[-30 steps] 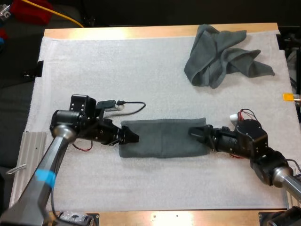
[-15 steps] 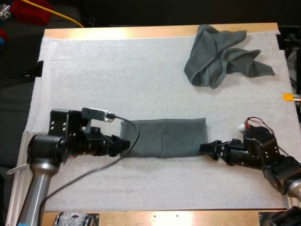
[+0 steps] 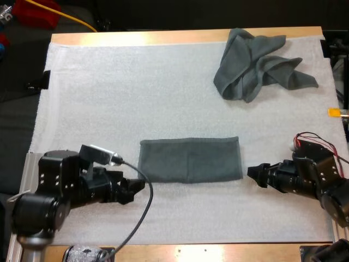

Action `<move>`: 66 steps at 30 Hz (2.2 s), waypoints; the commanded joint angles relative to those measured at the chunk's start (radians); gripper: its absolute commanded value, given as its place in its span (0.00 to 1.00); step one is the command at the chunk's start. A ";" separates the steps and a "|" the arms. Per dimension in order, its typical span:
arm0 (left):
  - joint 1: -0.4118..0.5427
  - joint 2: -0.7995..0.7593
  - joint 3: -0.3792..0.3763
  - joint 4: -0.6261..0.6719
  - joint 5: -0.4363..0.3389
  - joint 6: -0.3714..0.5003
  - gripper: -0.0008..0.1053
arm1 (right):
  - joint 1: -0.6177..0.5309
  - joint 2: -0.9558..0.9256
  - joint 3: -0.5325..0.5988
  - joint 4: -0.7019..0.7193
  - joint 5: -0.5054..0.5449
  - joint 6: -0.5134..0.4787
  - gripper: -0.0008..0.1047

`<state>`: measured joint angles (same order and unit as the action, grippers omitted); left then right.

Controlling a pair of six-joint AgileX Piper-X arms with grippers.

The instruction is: Pick towel from pile, fold and stack

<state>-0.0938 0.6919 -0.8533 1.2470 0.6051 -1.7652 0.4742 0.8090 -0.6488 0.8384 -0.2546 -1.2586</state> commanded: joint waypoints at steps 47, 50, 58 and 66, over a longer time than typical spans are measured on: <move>-0.005 -0.026 -0.005 -0.070 0.043 -0.068 0.63 | -0.126 0.648 -0.014 -0.446 -0.218 -0.038 0.58; -0.005 -0.026 -0.005 -0.070 0.043 -0.068 0.63 | -0.126 0.688 -0.014 -0.446 -0.221 -0.038 0.58; -0.005 -0.026 -0.005 -0.070 0.043 -0.068 0.63 | -0.121 0.743 -0.014 -0.459 -0.300 -0.032 0.58; -0.005 -0.026 -0.005 -0.070 0.043 -0.068 0.63 | -0.121 0.811 -0.014 -0.466 -0.433 0.004 0.58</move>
<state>-0.0938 0.6676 -0.8533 1.1807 0.6344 -1.8249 0.3494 1.5980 -0.6707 0.3508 -0.6719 -1.2584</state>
